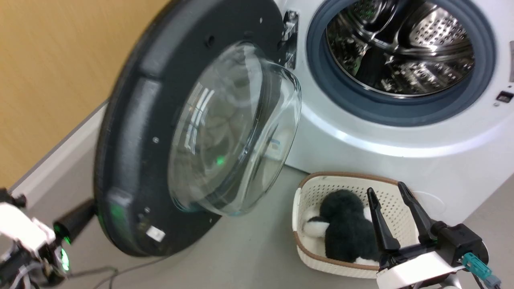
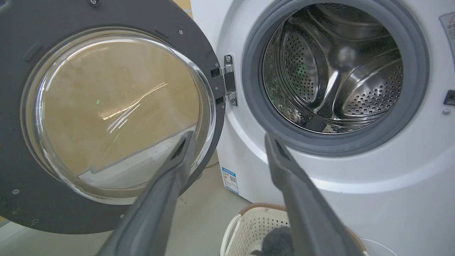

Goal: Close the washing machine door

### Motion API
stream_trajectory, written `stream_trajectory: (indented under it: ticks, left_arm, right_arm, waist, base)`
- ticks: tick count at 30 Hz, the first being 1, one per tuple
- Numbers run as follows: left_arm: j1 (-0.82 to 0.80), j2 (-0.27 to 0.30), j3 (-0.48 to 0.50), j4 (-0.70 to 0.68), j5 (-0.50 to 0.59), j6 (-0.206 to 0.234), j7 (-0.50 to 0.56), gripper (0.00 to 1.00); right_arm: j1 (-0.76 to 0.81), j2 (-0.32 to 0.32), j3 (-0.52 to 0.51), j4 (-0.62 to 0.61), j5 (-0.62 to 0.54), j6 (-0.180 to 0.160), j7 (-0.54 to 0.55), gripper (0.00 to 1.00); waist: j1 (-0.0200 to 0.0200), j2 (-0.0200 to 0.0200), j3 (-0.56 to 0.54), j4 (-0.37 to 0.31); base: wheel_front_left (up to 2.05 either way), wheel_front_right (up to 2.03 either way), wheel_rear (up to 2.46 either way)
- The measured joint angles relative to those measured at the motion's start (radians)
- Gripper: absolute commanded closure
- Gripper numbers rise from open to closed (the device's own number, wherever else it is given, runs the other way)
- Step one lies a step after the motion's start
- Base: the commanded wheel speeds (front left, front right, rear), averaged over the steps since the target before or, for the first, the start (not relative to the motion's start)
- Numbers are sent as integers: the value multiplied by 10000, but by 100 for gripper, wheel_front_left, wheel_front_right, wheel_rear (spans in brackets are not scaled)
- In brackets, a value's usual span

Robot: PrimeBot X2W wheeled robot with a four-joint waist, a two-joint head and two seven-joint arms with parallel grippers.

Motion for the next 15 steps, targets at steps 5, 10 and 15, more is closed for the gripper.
stream_trajectory:
  ticks: [5,10,15]
  left_arm:
    - [1219,-738,-293,-1733,-213,470,548,100]
    - [2117,-1607,-978,-3273,-380,966,692,100]
    - [2944,-1852,-1873,-4259,-518,1078,439,100]
  right_arm:
    - [94,36,-153,4,0,0,-4,0]
    - [177,58,-249,-2,-10,0,-21,0]
    - [190,84,-196,-12,-12,0,-46,0]
  waist:
    - [0,0,-245,-283]
    - [0,0,-333,-660]
    - [0,0,-312,-1248]
  base:
    - [0,0,0]
    - [0,0,0]
    - [0,0,0]
